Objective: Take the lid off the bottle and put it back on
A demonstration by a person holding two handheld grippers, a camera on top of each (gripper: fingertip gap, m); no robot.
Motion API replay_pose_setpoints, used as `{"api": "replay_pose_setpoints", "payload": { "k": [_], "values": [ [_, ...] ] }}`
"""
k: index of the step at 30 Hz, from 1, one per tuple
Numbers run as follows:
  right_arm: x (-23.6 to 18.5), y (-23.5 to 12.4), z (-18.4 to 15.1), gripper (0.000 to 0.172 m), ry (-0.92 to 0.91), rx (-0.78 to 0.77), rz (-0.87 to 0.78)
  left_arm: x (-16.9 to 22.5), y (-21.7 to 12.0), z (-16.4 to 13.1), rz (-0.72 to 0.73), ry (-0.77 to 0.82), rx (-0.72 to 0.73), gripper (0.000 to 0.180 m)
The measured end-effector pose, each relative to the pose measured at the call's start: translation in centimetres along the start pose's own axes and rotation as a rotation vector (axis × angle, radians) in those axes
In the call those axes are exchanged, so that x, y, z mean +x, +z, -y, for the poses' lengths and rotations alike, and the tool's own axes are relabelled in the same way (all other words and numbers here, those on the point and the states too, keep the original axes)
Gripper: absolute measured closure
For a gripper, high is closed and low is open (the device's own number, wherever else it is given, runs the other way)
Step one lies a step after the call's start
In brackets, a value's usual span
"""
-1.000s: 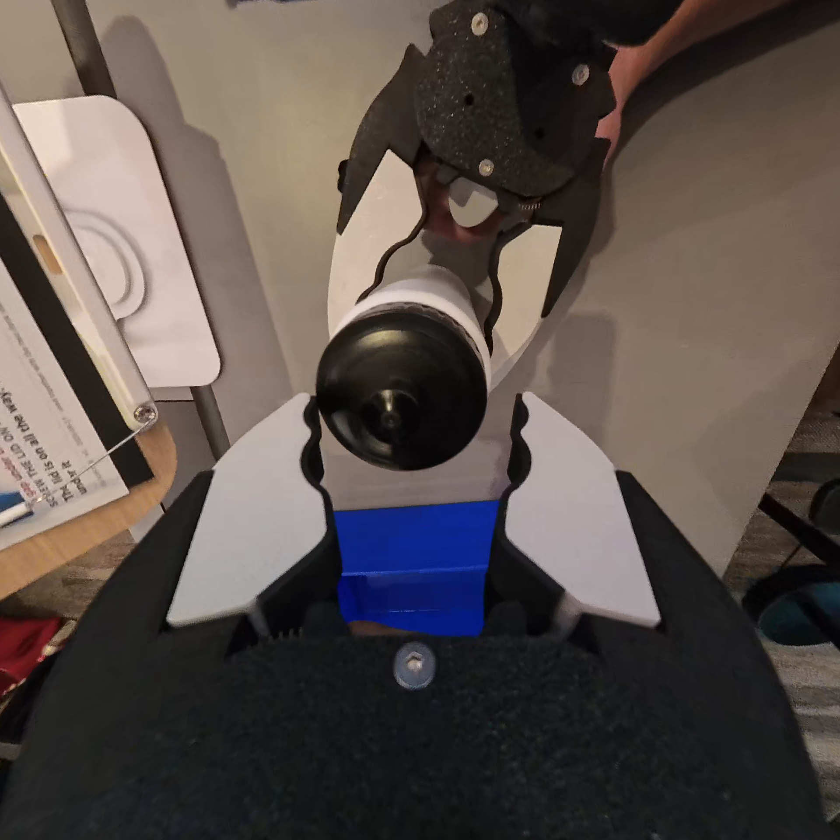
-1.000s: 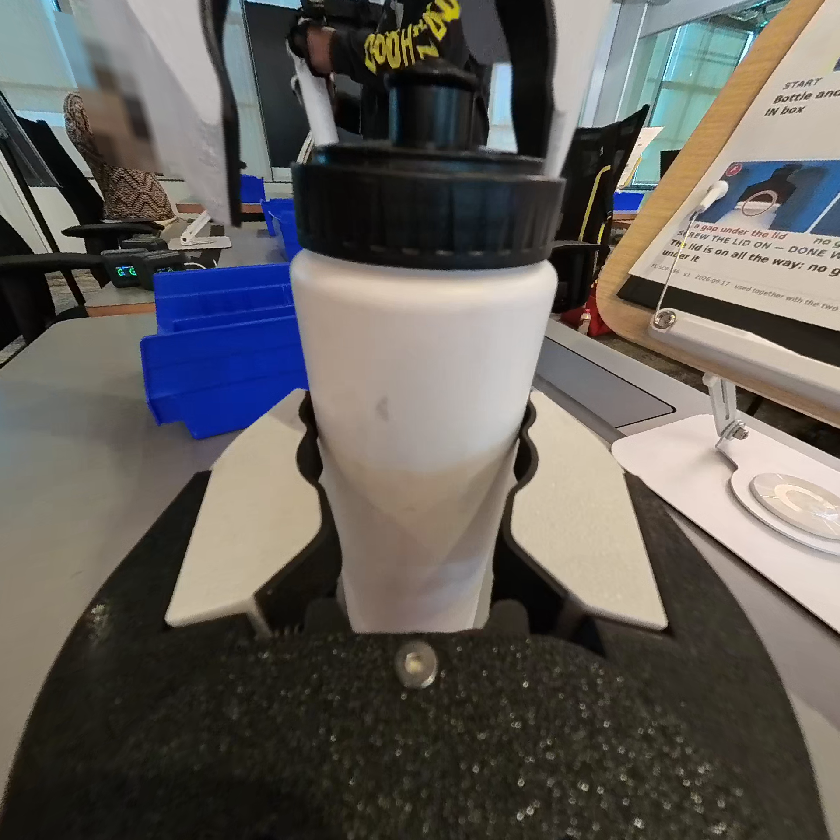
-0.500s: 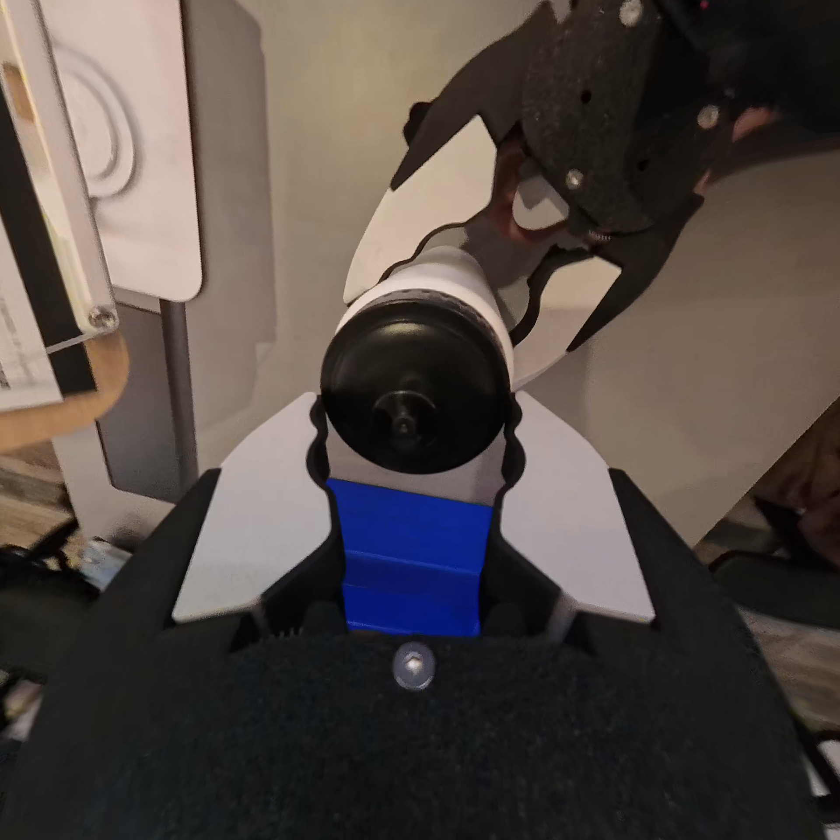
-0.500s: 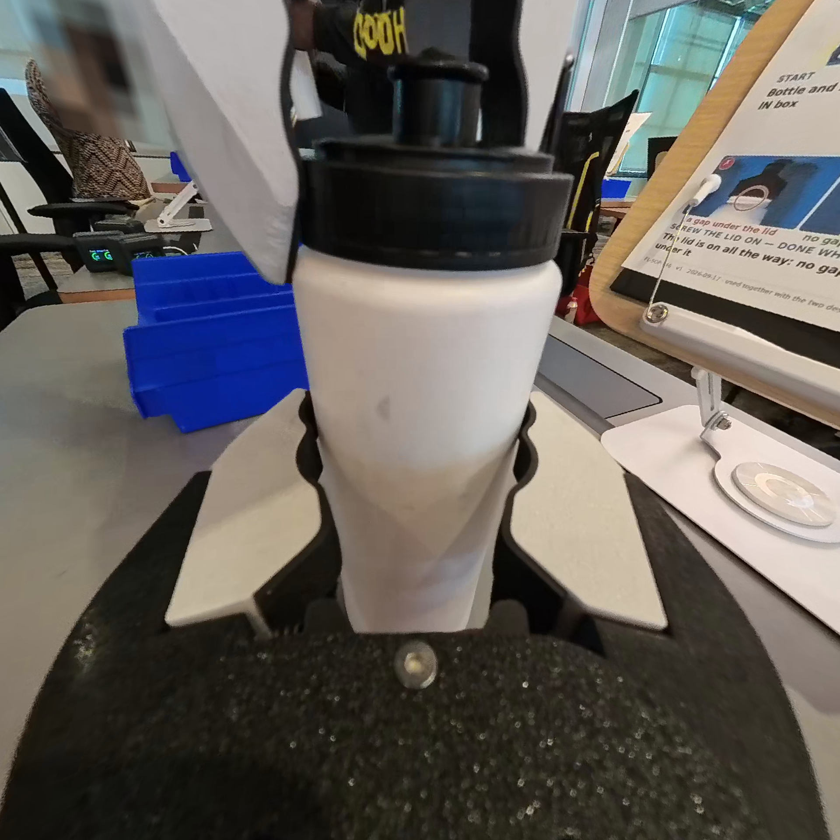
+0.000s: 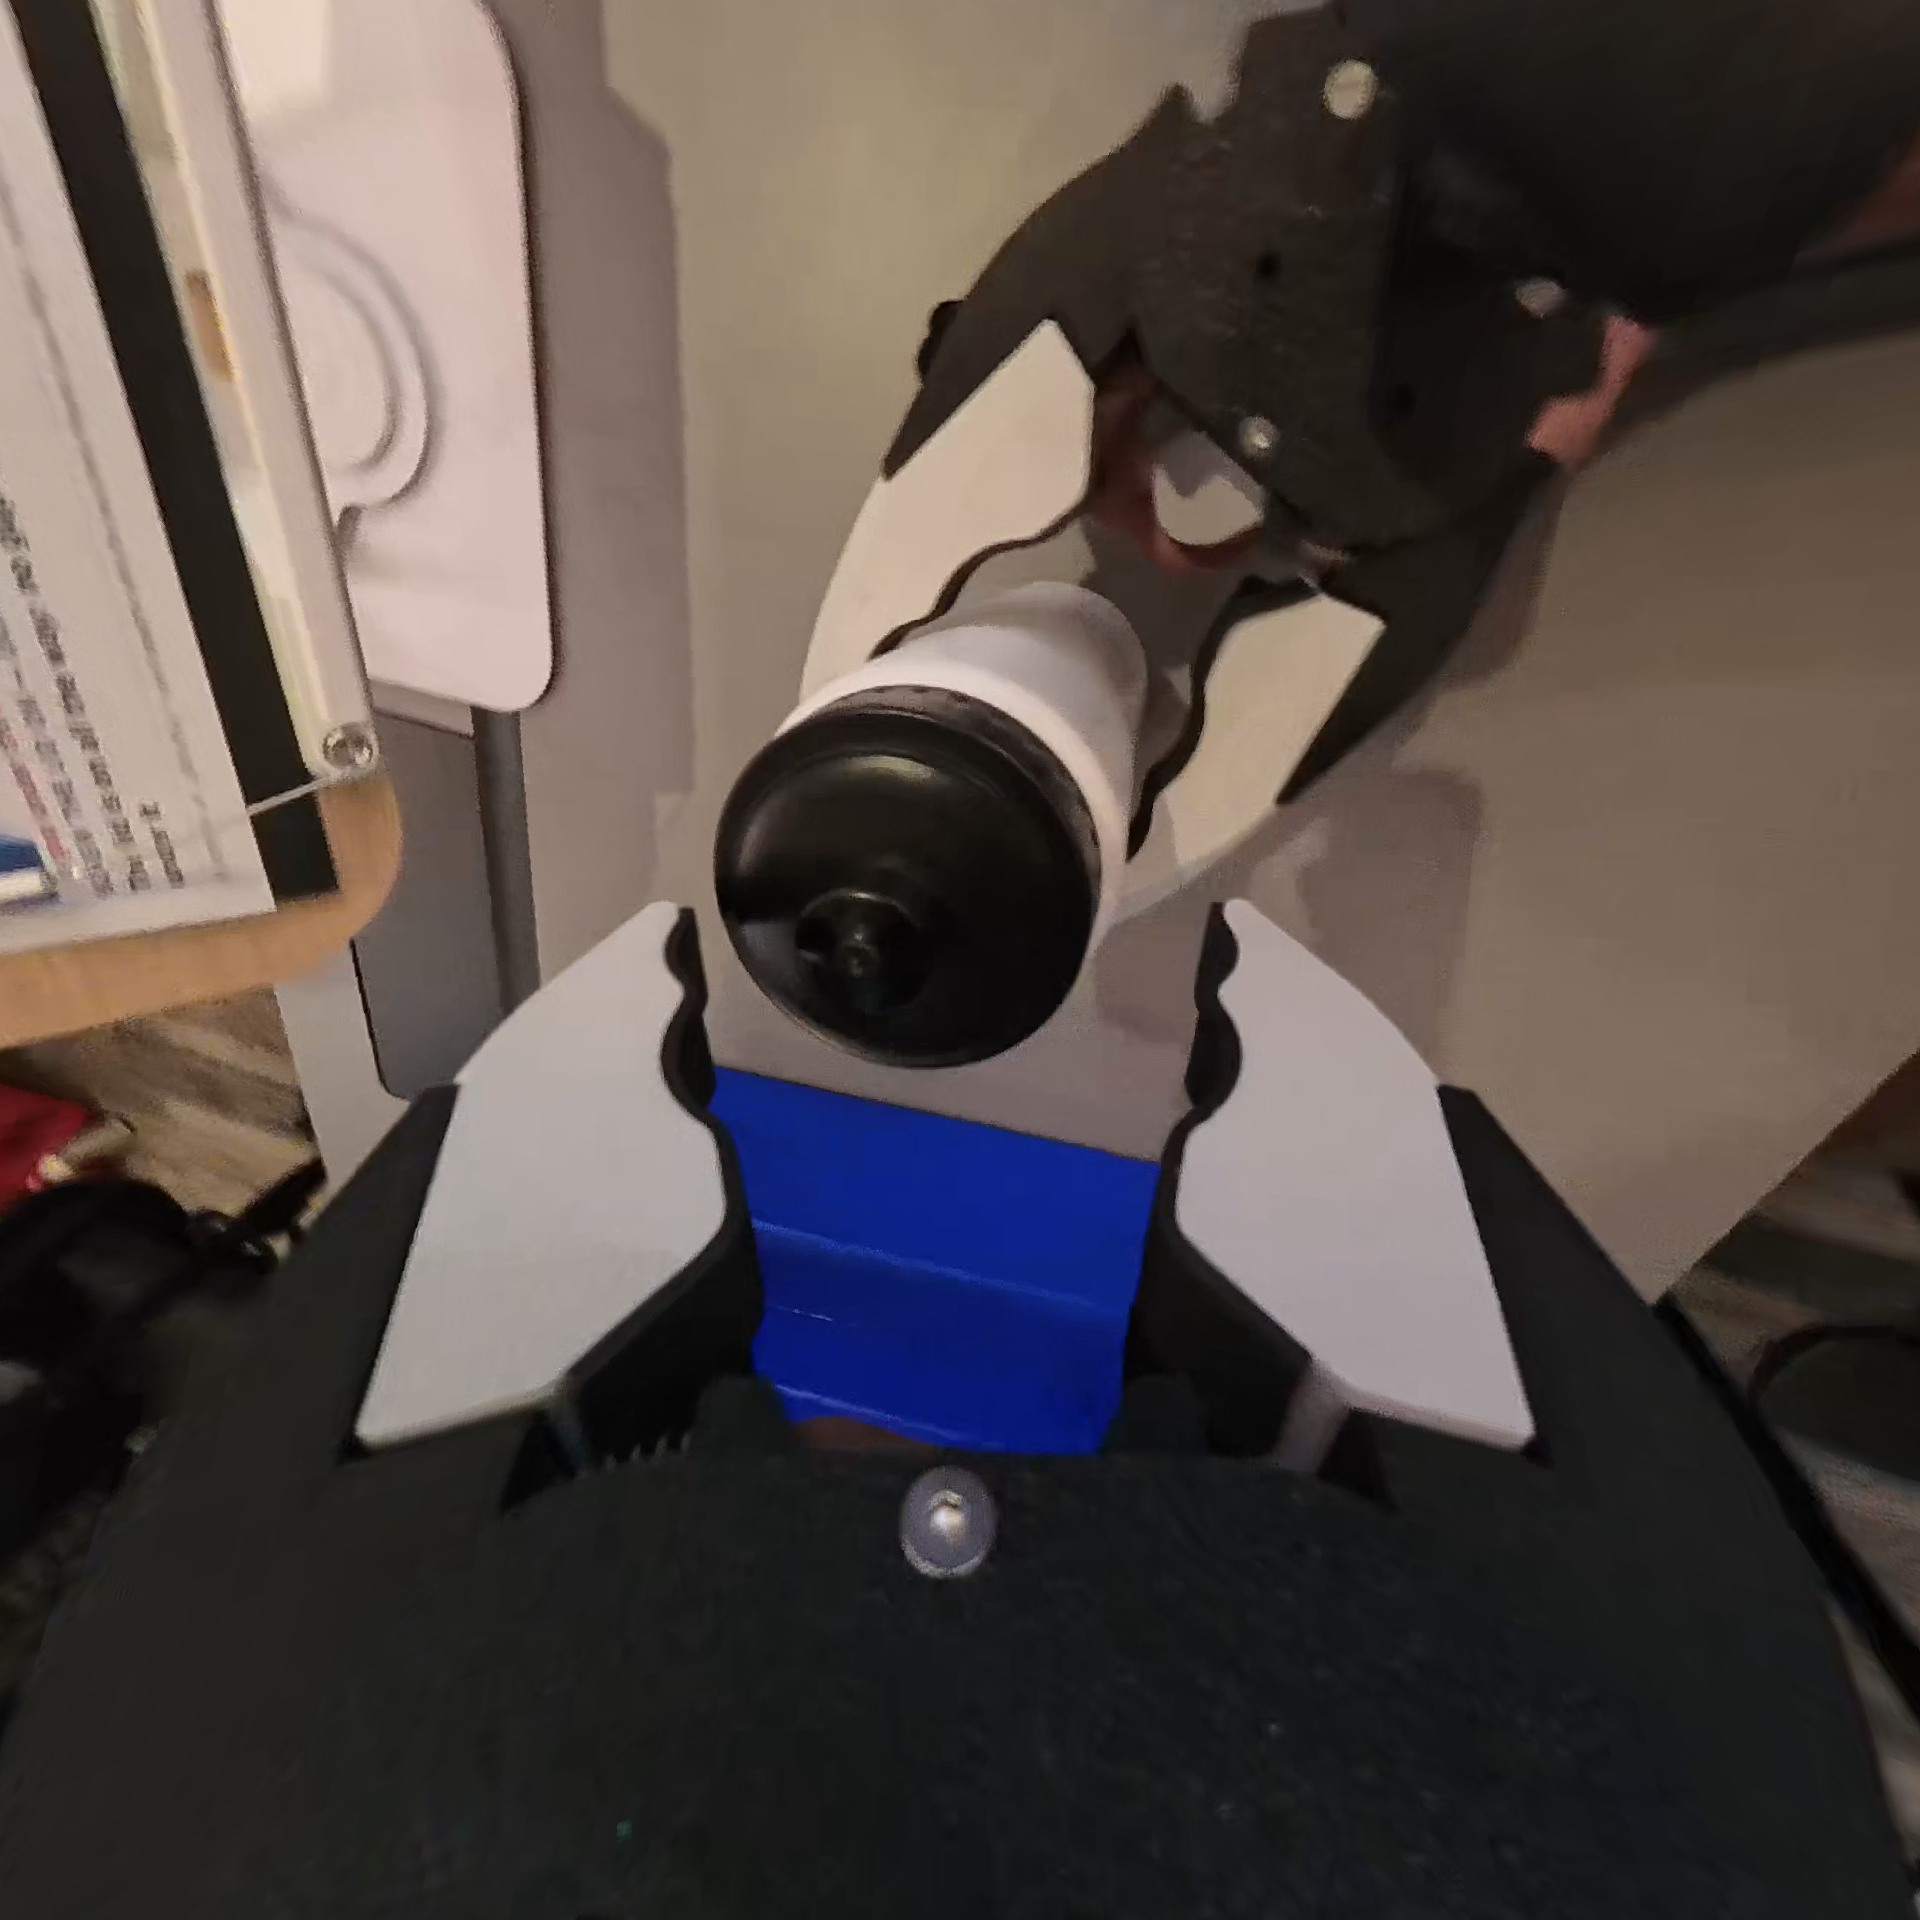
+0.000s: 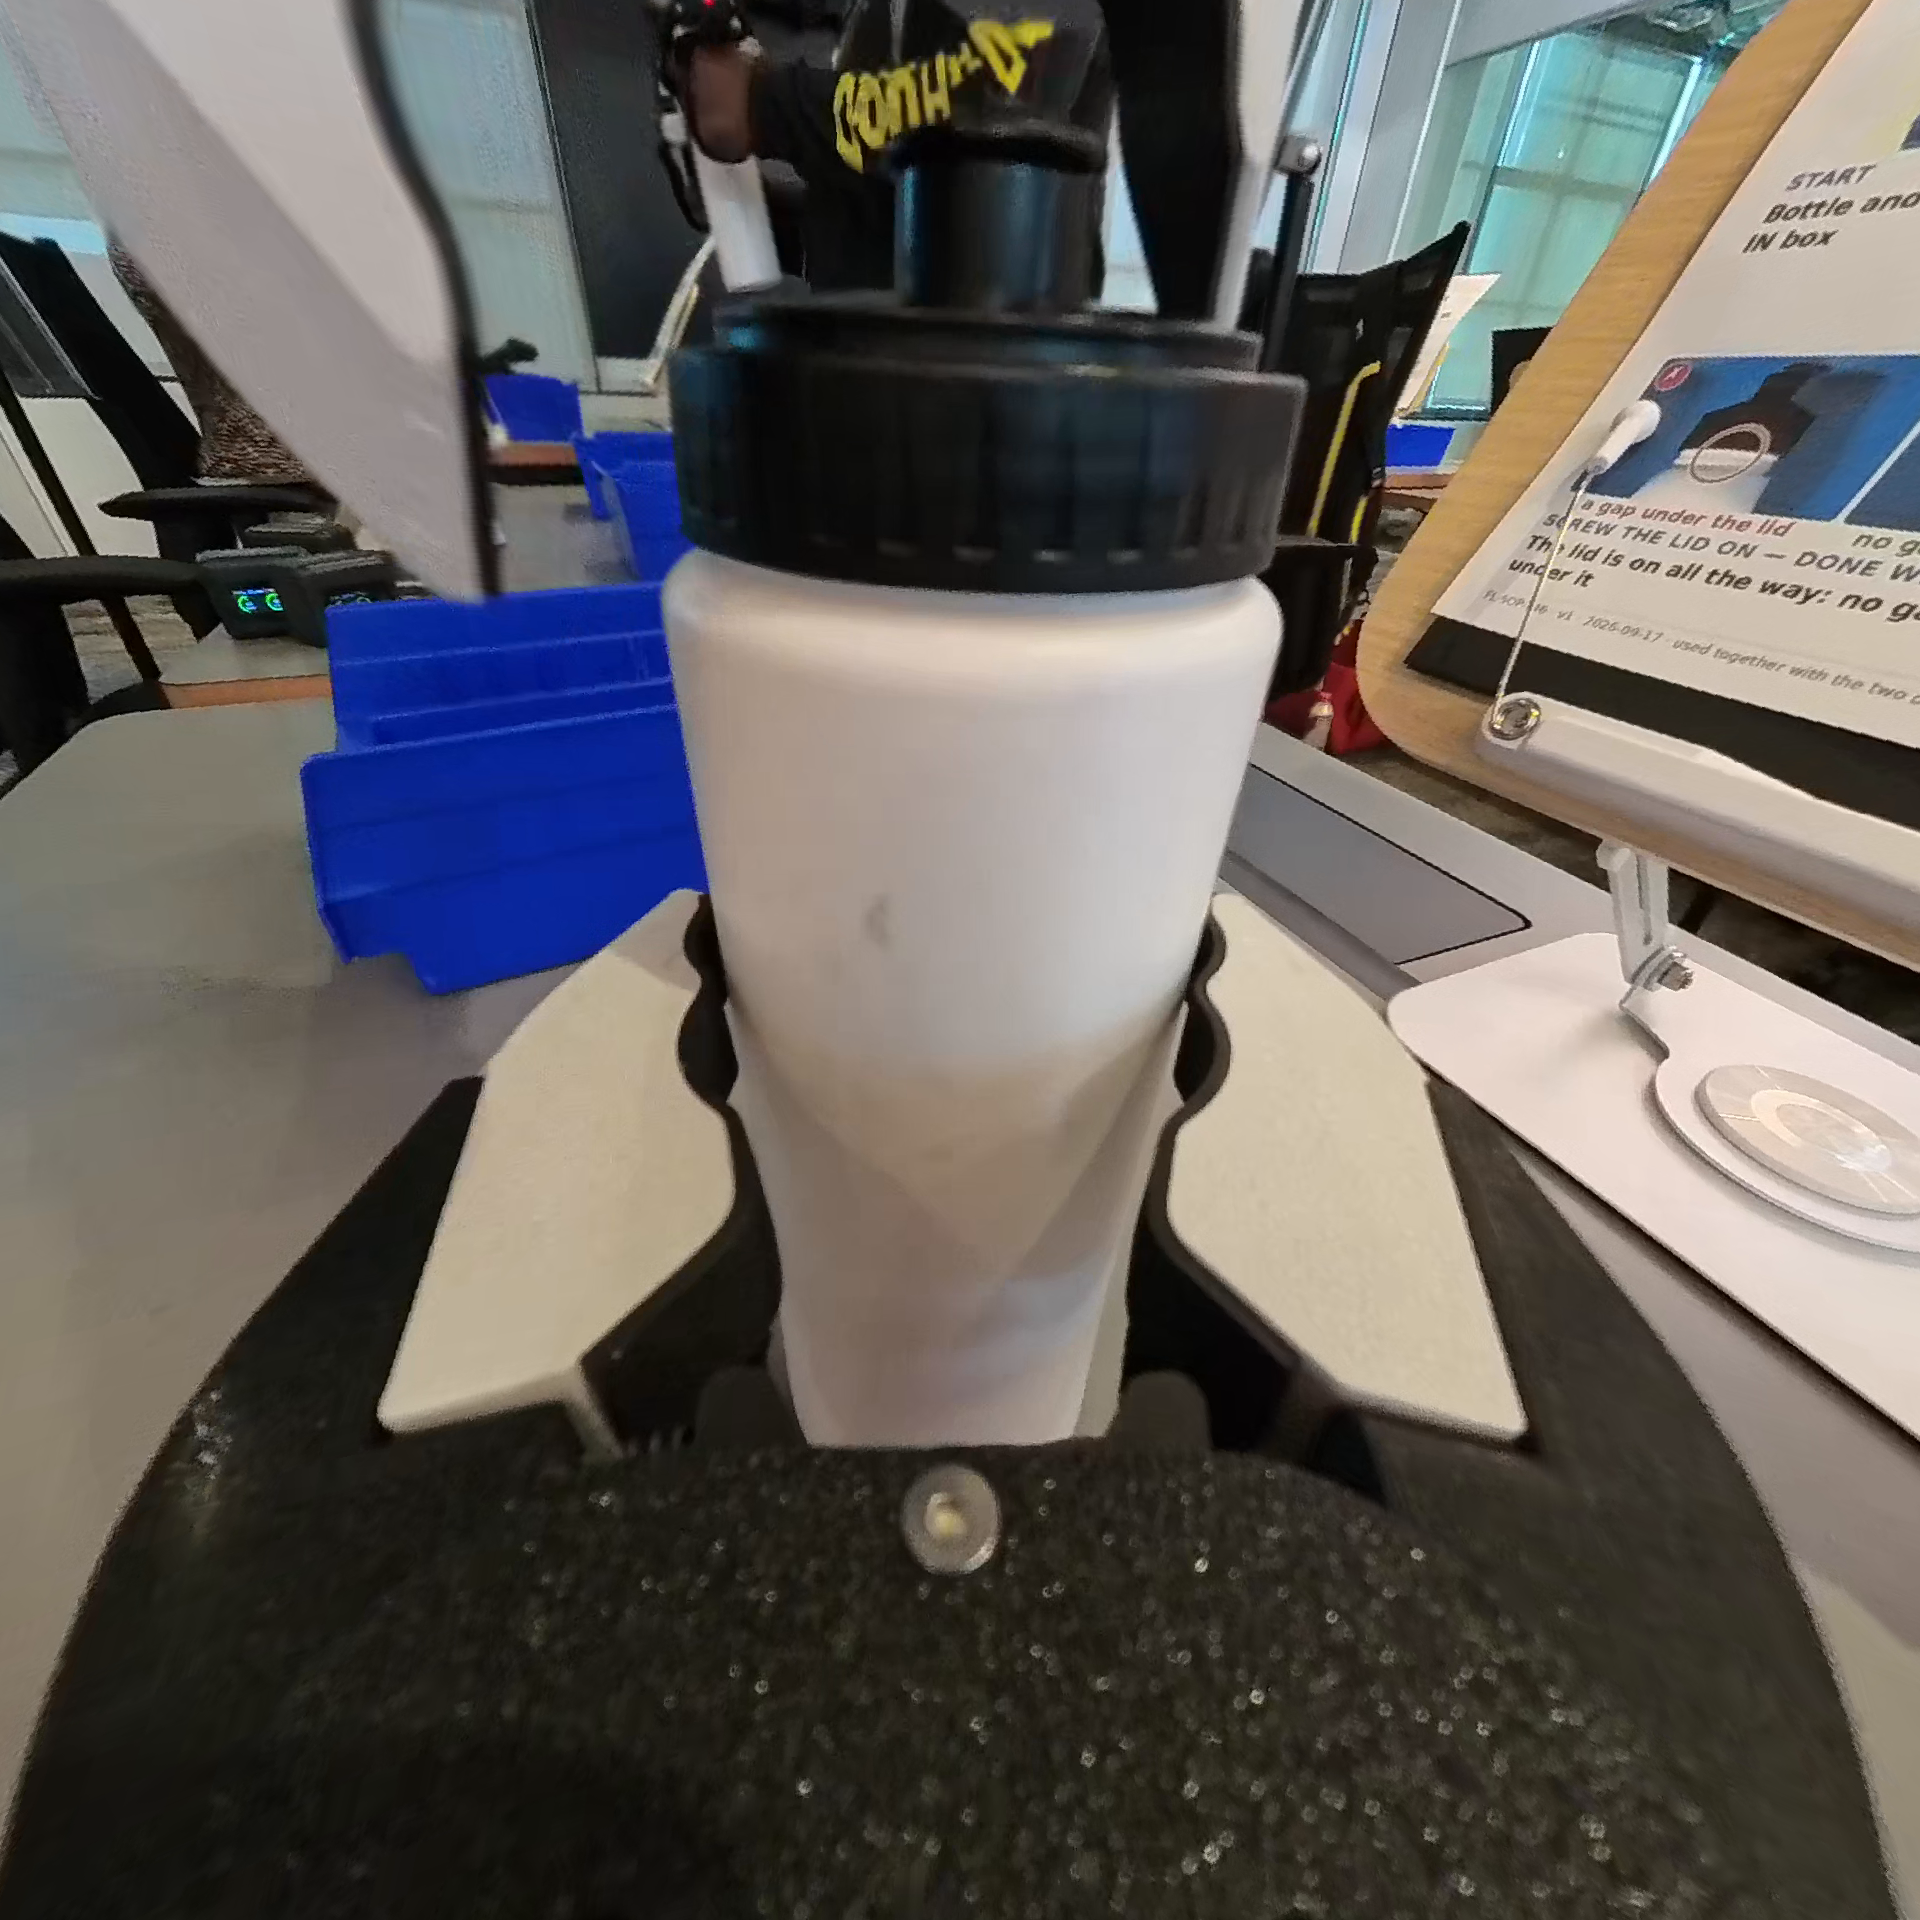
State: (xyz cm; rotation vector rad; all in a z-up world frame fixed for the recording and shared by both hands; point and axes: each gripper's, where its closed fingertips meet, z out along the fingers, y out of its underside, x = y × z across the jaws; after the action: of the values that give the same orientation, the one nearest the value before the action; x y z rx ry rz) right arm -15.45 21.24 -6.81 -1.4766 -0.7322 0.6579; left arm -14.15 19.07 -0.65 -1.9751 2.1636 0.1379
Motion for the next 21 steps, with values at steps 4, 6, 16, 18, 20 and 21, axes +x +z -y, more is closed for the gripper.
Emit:
{"api": "replay_pose_setpoints", "payload": {
  "k": [4,6,16,18,20,21],
  "values": [
    [0.0,0.1,0.0,0.087,0.000,-0.002,0.001,-0.5,-0.2,0.0,-0.056,0.112,0.011,0.091],
    [0.0,0.1,-0.1,0.087,-0.001,-0.003,0.002,-0.1,0.0,0.1,-0.111,0.174,0.025,0.097],
    [0.1,-0.1,-0.2,0.087,-0.003,-0.022,-0.001,-0.6,1.0,0.8,-0.149,0.145,0.031,0.107],
    [0.1,0.1,-0.3,0.087,-0.007,-0.029,-0.012,-0.6,1.0,0.5,-0.143,0.043,0.017,0.107],
    [0.0,0.2,-0.3,0.087,-0.011,-0.032,-0.019,-0.6,1.0,0.5,-0.127,-0.076,0.019,0.107],
    [0.0,0.2,-0.3,0.087,-0.012,-0.034,-0.024,-0.7,1.0,0.6,-0.115,-0.149,0.024,0.107]
  ]
}}
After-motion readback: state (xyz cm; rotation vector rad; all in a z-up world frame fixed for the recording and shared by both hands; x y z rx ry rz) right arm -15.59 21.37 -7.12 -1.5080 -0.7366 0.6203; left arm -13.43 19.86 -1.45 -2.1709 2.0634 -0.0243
